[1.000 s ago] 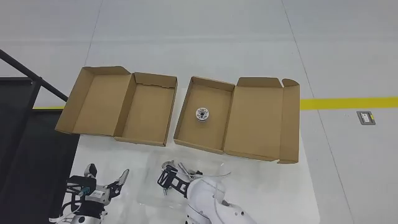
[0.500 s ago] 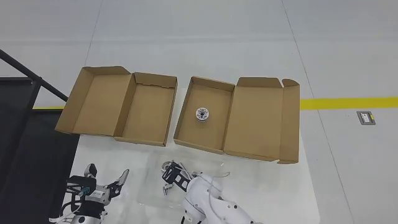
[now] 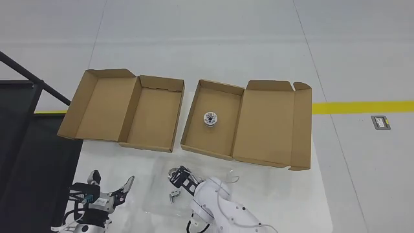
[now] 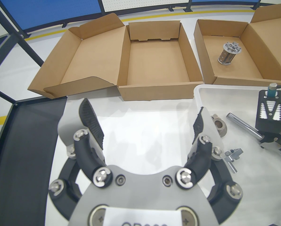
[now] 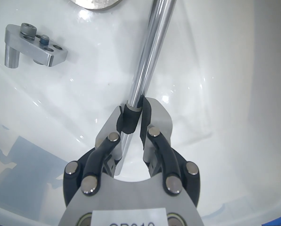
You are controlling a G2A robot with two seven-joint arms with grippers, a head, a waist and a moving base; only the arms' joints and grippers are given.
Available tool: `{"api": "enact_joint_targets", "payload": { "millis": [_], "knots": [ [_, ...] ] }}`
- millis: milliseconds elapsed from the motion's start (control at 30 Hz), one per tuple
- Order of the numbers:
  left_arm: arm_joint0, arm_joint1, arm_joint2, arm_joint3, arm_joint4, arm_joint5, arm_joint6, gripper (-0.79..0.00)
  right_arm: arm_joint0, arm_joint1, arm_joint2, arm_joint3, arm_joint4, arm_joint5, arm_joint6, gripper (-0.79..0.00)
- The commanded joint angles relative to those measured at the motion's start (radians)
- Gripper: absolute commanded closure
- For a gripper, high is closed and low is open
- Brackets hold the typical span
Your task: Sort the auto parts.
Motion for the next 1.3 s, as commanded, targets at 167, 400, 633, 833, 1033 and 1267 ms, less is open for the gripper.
{"api": "enact_joint_targets", "payload": {
  "millis": [167,400,633,833,1033,1267],
  "knots": [
    [0.0,0.0,0.0,0.0,0.0,0.0,0.0,-0.785,-0.036,0.013,0.055,-0.15,0.03,-0.059,-0.015,0.0],
    [0.0,0.0,0.0,0.0,0.0,0.0,0.0,-0.785,-0.149,0.056,0.173,-0.445,0.074,-0.227,-0.097,0.0],
    [0.0,0.0,0.0,0.0,0.0,0.0,0.0,-0.785,-0.199,0.07,0.294,-0.584,0.112,-0.132,-0.365,0.0],
    [0.0,0.0,0.0,0.0,0.0,0.0,0.0,-0.785,-0.188,0.067,0.323,-0.554,0.112,-0.042,-0.448,0.0],
    [0.0,0.0,0.0,0.0,0.0,0.0,0.0,-0.785,-0.188,0.067,0.323,-0.554,0.112,-0.042,-0.448,0.0],
    [0.0,0.0,0.0,0.0,0.0,0.0,0.0,-0.785,-0.104,0.045,0.357,-0.414,0.242,0.181,-0.493,0.0]
  ]
}}
